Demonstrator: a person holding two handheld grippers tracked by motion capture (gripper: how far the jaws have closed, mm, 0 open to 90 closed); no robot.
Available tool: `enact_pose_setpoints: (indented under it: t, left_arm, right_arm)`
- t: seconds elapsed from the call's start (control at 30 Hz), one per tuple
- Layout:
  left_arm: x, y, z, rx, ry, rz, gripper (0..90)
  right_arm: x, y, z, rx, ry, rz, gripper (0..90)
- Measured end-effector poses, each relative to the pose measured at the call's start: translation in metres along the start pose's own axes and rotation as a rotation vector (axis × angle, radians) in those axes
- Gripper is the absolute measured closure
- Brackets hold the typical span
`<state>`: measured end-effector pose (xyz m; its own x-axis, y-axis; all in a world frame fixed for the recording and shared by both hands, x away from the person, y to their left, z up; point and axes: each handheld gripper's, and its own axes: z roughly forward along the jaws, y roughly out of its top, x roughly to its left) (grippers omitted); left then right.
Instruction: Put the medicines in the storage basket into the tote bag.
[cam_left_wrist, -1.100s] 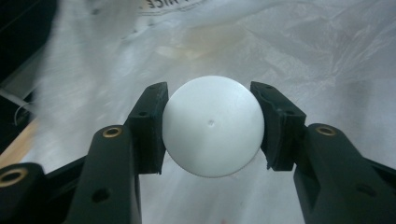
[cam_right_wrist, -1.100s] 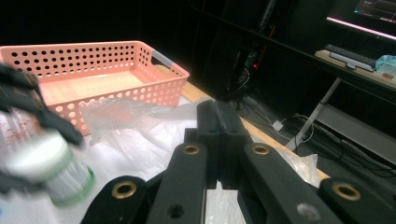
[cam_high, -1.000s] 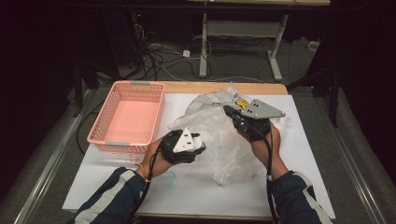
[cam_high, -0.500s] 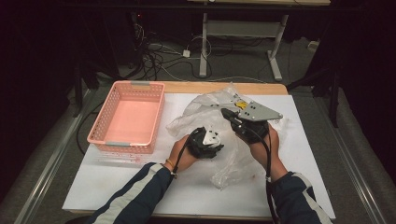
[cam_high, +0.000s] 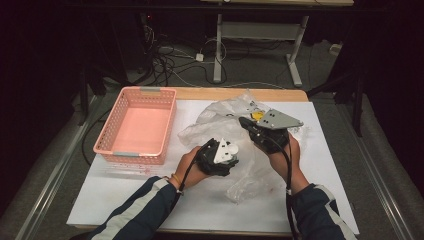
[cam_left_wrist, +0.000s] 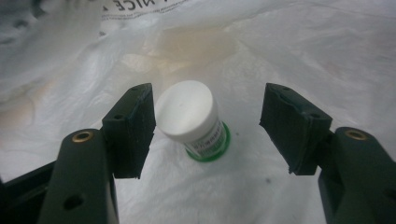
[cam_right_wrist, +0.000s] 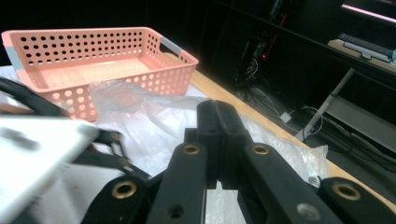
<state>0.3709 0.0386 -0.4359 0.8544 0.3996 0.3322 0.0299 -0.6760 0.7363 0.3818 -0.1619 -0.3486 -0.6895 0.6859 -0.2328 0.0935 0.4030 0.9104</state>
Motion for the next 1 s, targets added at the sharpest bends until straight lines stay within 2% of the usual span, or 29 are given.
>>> enact_pose_setpoints:
  t: [0.13,0.2,0.27,0.33,0.37,0.43,0.53,0.6,0.7,0.77,0.83,0.87,0.9,0.97,1.0]
  left_arm:
    - [0.002,-0.005,-0.031,-0.041,0.025,-0.001,32.1]
    - [0.007,-0.007,-0.047,-0.063,0.055,-0.004,32.1]
    - [0.012,-0.01,-0.064,-0.085,0.106,-0.016,30.2]
    - [0.019,-0.016,-0.079,-0.1,0.156,-0.043,26.7]
    - [0.023,-0.02,-0.084,-0.107,0.177,-0.071,25.0]
    - [0.031,-0.027,-0.091,-0.092,0.194,-0.119,20.8]
    - [0.042,-0.035,-0.091,-0.062,0.207,-0.164,20.5]
    - [0.046,-0.037,-0.088,-0.046,0.19,-0.178,20.5]
    - [0.049,-0.037,-0.076,0.005,0.18,-0.203,21.3]
    - [0.053,-0.037,-0.069,0.021,0.182,-0.258,22.0]
    - [0.056,-0.035,-0.062,0.054,0.19,-0.269,24.0]
    - [0.057,-0.035,-0.058,0.065,0.193,-0.269,27.1]
    - [0.058,-0.035,-0.055,0.074,0.178,-0.278,34.5]
    - [0.06,-0.037,-0.05,0.094,0.146,-0.254,53.8]
    - [0.06,-0.038,-0.048,0.112,0.113,-0.256,62.7]
  right_arm:
    - [0.0,-0.002,0.0,0.012,0.004,0.001,90.0]
    - [0.001,-0.003,0.0,0.021,0.002,-0.005,90.0]
    - [0.0,-0.004,-0.001,0.03,0.003,-0.006,90.0]
    - [-0.001,-0.007,-0.002,0.039,-0.001,-0.01,90.0]
    - [-0.002,-0.008,-0.003,0.045,-0.001,-0.009,90.0]
    - [-0.004,-0.011,-0.004,0.053,0.002,-0.008,90.0]
    - [-0.006,-0.015,-0.007,0.066,0.001,-0.01,90.0]
    - [-0.008,-0.017,-0.009,0.073,0.004,-0.008,90.0]
    - [-0.01,-0.019,-0.014,0.075,0.0,-0.009,90.0]
    - [-0.012,-0.021,-0.017,0.076,-0.002,-0.004,90.0]
    - [-0.015,-0.022,-0.017,0.076,0.007,0.007,90.0]
    - [-0.015,-0.023,-0.017,0.079,0.007,0.013,90.0]
    - [-0.015,-0.024,-0.016,0.081,0.008,0.01,90.0]
    - [-0.016,-0.026,-0.016,0.086,0.01,0.01,90.0]
    - [-0.016,-0.026,-0.015,0.088,0.011,0.012,90.0]
